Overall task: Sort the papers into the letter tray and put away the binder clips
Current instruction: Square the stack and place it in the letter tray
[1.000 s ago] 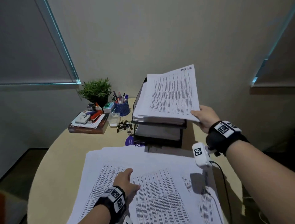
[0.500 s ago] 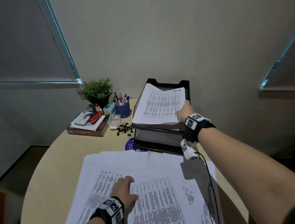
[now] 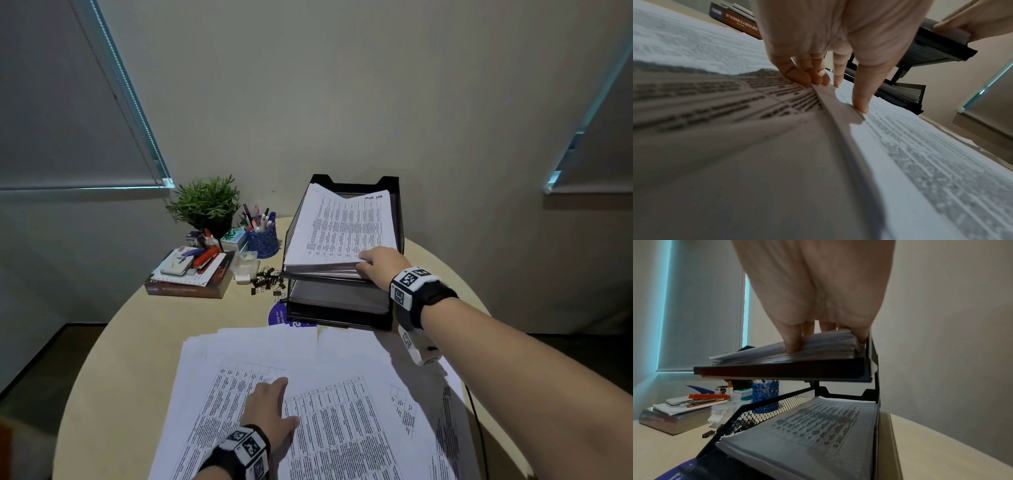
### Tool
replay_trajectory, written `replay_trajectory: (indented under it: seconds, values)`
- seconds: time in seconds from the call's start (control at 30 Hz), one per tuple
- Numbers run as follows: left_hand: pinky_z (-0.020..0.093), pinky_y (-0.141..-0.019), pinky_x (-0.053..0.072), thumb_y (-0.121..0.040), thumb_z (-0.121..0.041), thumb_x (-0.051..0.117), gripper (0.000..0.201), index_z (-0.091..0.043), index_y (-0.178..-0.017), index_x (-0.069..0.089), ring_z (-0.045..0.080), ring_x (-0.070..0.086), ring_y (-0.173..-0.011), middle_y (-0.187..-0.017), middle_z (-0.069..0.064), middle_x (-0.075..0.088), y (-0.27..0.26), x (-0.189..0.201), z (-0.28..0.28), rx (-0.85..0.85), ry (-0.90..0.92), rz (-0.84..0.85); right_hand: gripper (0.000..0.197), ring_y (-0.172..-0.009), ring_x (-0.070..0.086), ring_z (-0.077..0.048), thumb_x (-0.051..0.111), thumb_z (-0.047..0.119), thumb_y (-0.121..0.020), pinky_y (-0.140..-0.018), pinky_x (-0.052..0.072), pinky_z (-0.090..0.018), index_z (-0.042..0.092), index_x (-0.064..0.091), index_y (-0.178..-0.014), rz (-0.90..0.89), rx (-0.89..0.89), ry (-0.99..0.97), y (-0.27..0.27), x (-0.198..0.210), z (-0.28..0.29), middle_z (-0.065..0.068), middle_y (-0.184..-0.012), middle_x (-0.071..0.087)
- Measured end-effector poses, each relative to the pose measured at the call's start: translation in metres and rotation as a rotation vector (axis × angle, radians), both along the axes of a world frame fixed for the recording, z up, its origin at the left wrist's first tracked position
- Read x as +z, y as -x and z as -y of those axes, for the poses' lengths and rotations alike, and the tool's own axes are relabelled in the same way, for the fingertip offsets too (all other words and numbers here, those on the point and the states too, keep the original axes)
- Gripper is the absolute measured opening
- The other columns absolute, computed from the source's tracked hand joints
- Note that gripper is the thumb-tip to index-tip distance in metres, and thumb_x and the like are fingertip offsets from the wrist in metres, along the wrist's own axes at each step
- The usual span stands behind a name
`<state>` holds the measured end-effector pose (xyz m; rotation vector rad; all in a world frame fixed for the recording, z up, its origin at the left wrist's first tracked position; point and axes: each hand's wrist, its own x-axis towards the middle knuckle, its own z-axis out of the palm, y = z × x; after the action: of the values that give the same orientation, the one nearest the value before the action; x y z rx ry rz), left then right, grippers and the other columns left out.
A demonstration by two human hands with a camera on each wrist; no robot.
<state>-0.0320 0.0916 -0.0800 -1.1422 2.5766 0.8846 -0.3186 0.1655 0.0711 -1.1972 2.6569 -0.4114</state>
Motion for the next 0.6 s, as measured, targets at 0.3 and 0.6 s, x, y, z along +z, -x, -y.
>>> replay_trajectory:
  seconds: [0.3,0.6]
  values:
    - [0.032,-0.104,0.036,-0.077,-0.051,0.066,0.073,-0.030,-0.140,0.034,0.021,0.028,-0.128,-0.136,0.000,0.029,-0.009,0.008,-0.011,-0.060,0.048,0.013,0.051,-0.138,0.028,-0.026,0.055,0.026,-0.092,-0.113,0.022,-0.032,0.008,0.041,-0.138,-0.086,0.041,0.275,-0.058,-0.028,-0.057,-0.009,-0.147,0.034]
    - [0.033,-0.105,0.036,-0.069,-0.046,0.075,0.075,-0.026,-0.133,0.041,0.021,0.031,-0.130,-0.140,0.000,0.031,-0.026,0.005,-0.011,-0.032,0.026,0.002,0.060,-0.140,0.026,-0.015,0.050,0.034,-0.093,-0.114,0.024,-0.029,0.017,0.028,-0.146,0.315,-0.086,0.012,-0.139,-0.112,-0.149,0.001,-0.152,0.024]
